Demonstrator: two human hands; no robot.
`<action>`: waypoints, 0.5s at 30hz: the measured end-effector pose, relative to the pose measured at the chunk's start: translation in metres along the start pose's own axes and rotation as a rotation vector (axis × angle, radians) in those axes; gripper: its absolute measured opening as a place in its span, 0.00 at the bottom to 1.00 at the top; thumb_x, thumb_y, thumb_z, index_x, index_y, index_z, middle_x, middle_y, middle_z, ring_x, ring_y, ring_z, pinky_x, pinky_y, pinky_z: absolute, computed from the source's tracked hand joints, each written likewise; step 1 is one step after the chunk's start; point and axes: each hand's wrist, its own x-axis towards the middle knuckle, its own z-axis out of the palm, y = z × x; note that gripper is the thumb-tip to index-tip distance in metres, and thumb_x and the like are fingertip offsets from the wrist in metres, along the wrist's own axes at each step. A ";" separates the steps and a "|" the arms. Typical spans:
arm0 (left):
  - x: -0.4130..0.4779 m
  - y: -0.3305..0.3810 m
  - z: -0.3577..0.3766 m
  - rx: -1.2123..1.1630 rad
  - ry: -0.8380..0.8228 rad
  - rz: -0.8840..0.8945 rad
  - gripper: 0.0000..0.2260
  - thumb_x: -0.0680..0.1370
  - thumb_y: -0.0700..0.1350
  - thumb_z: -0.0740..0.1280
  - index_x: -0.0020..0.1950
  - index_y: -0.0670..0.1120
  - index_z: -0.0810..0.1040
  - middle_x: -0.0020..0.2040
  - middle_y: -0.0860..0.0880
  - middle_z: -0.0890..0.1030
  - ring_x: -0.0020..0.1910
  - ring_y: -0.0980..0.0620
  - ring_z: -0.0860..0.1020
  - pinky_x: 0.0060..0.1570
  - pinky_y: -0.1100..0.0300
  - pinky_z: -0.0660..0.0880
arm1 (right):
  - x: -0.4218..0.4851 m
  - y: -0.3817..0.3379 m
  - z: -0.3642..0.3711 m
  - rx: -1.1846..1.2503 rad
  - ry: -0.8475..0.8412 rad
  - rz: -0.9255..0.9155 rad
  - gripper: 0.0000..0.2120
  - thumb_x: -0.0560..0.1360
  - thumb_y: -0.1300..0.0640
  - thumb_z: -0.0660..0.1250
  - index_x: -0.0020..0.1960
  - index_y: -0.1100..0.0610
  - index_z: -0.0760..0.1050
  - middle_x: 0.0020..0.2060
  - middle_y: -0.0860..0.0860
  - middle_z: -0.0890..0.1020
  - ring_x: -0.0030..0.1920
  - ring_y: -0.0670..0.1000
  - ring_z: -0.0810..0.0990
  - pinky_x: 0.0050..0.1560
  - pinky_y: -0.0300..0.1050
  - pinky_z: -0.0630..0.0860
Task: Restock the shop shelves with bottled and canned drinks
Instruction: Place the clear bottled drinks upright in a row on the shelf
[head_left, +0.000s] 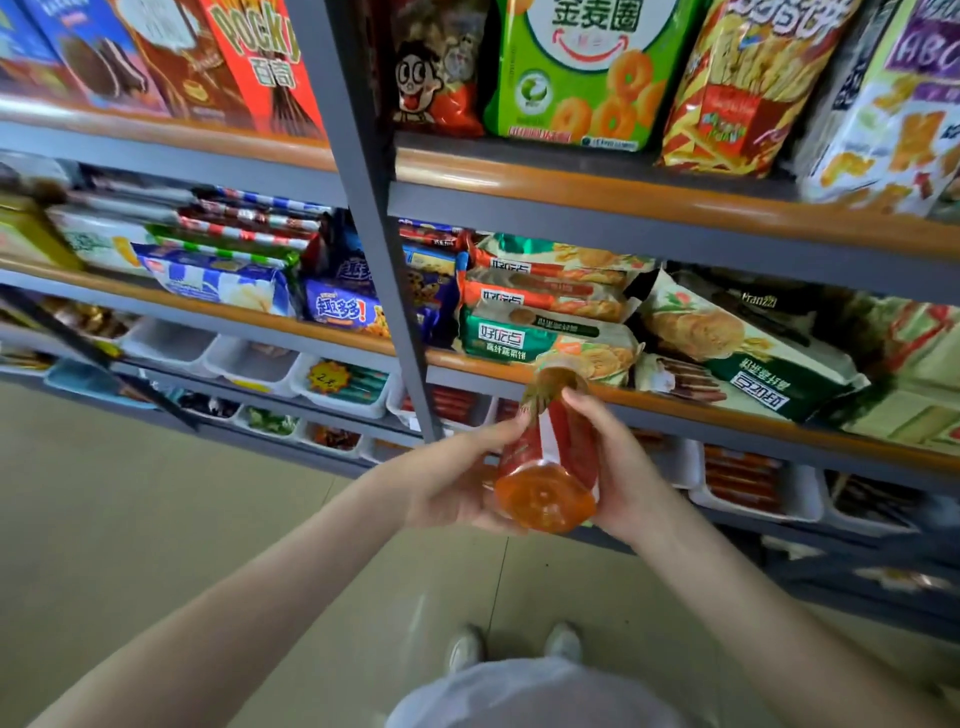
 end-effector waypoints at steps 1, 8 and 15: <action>0.002 -0.002 -0.001 -0.081 -0.069 -0.006 0.37 0.61 0.58 0.80 0.65 0.45 0.74 0.57 0.43 0.82 0.52 0.44 0.83 0.42 0.50 0.81 | 0.001 0.001 0.001 -0.001 -0.037 -0.006 0.17 0.72 0.48 0.66 0.54 0.59 0.79 0.48 0.58 0.82 0.49 0.56 0.81 0.58 0.54 0.75; 0.004 -0.002 -0.020 0.130 -0.055 0.155 0.43 0.57 0.62 0.80 0.68 0.52 0.71 0.59 0.46 0.82 0.59 0.46 0.80 0.61 0.45 0.75 | 0.009 0.000 -0.013 -0.451 -0.114 -0.055 0.24 0.72 0.35 0.66 0.61 0.48 0.78 0.59 0.52 0.82 0.63 0.56 0.77 0.69 0.62 0.66; 0.002 -0.001 -0.009 0.691 0.268 0.323 0.37 0.72 0.53 0.74 0.73 0.65 0.56 0.53 0.60 0.79 0.44 0.62 0.81 0.41 0.70 0.77 | 0.009 0.006 -0.001 -0.835 -0.023 -0.304 0.53 0.66 0.42 0.72 0.72 0.30 0.34 0.68 0.43 0.64 0.64 0.49 0.74 0.56 0.47 0.77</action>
